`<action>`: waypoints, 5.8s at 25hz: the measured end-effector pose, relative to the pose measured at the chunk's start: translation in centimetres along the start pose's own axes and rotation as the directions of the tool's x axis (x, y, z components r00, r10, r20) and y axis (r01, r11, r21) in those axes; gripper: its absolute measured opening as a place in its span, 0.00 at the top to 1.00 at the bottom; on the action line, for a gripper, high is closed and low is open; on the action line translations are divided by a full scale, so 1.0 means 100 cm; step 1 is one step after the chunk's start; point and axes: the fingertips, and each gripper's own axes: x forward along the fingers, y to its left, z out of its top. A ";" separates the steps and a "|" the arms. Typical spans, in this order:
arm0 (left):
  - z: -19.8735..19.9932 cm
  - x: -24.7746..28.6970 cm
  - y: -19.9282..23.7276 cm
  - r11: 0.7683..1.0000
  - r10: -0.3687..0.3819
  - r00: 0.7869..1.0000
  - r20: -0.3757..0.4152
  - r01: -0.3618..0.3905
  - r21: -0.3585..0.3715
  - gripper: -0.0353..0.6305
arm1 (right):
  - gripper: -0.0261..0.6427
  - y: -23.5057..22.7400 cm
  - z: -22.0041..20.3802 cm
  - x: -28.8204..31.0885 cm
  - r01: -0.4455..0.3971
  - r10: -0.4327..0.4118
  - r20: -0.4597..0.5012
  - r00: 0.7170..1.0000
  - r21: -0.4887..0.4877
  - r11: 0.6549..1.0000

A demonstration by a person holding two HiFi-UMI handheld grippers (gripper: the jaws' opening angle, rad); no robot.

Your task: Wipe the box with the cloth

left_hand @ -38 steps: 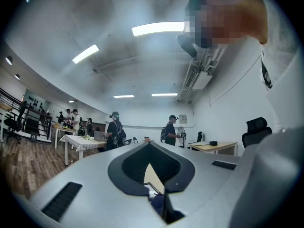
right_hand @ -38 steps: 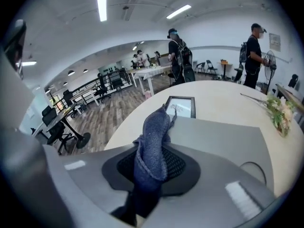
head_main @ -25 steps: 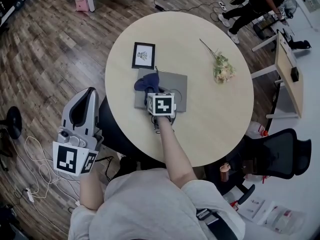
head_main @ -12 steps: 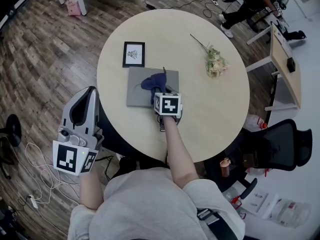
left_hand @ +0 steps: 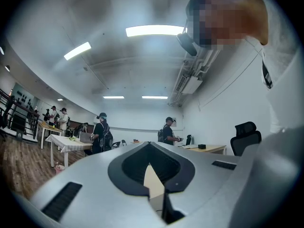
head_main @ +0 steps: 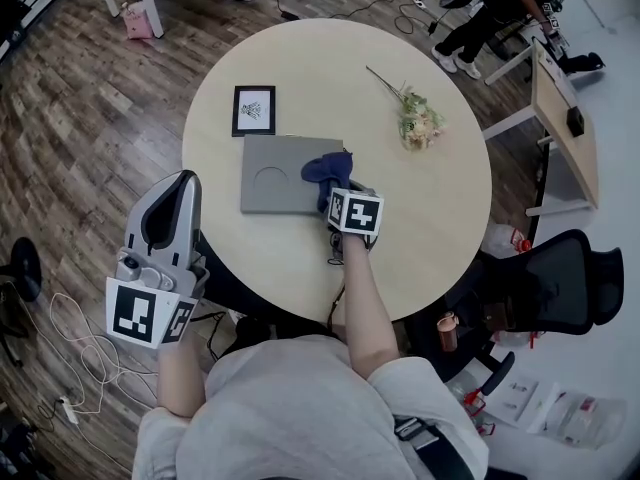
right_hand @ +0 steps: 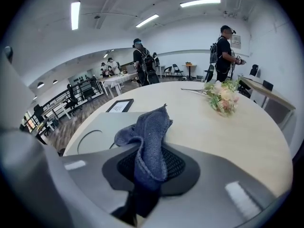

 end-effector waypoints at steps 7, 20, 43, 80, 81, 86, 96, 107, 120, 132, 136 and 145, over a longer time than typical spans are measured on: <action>0.001 0.000 -0.005 1.000 -0.005 1.000 0.002 0.005 0.001 0.94 | 0.84 -0.026 -0.005 -0.009 0.043 -0.043 0.013 0.999 -0.005 0.999; 0.004 -0.025 -0.003 1.000 0.014 1.000 0.007 -0.014 0.006 0.94 | 0.84 0.098 0.013 -0.021 -0.199 0.200 0.097 0.975 -0.017 0.980; 0.003 -0.065 0.028 0.997 0.074 0.997 -0.001 -0.074 -0.017 0.94 | 0.84 0.140 -0.034 -0.002 -0.195 0.196 0.024 0.980 -0.041 0.980; 0.025 -0.013 -0.037 0.995 -0.099 0.993 0.060 0.099 0.006 0.94 | 0.83 0.014 -0.031 -0.059 -0.055 0.056 0.147 0.987 -0.015 0.998; 0.027 -0.013 -0.038 0.995 -0.103 0.993 0.064 0.103 0.008 0.94 | 0.83 0.017 -0.028 -0.065 -0.059 0.063 0.164 0.984 -0.029 0.998; 0.037 -0.014 -0.046 0.991 -0.130 0.988 0.083 0.130 0.013 0.94 | 0.83 0.024 -0.014 -0.097 -0.060 0.073 0.245 0.967 -0.059 0.996; 0.051 -0.022 -0.057 0.983 -0.183 0.977 0.112 0.181 0.029 0.94 | 0.83 0.037 0.013 -0.161 -0.044 0.076 0.392 0.917 -0.089 0.995; 0.060 -0.029 -0.070 0.972 -0.234 0.964 0.128 0.231 0.040 0.94 | 0.83 0.051 0.038 -0.222 -0.024 0.085 0.534 0.841 -0.119 0.993; 0.070 -0.035 -0.065 0.970 -0.242 0.959 0.147 0.238 0.050 0.94 | 0.83 0.068 0.064 -0.284 0.023 0.085 0.663 0.744 -0.152 0.988; 0.070 -0.037 -0.062 0.969 -0.247 0.957 0.151 0.243 0.049 0.94 | 0.83 0.079 0.075 -0.320 0.060 0.081 0.740 0.668 -0.162 0.985; 0.069 -0.037 -0.059 0.969 -0.249 0.956 0.154 0.245 0.046 0.94 | 0.83 0.082 0.078 -0.329 0.073 0.079 0.758 0.648 -0.166 0.983; 0.069 -0.038 -0.060 0.967 -0.255 0.954 0.156 0.252 0.043 0.94 | 0.83 0.084 0.077 -0.342 0.097 0.068 0.788 0.612 -0.160 0.982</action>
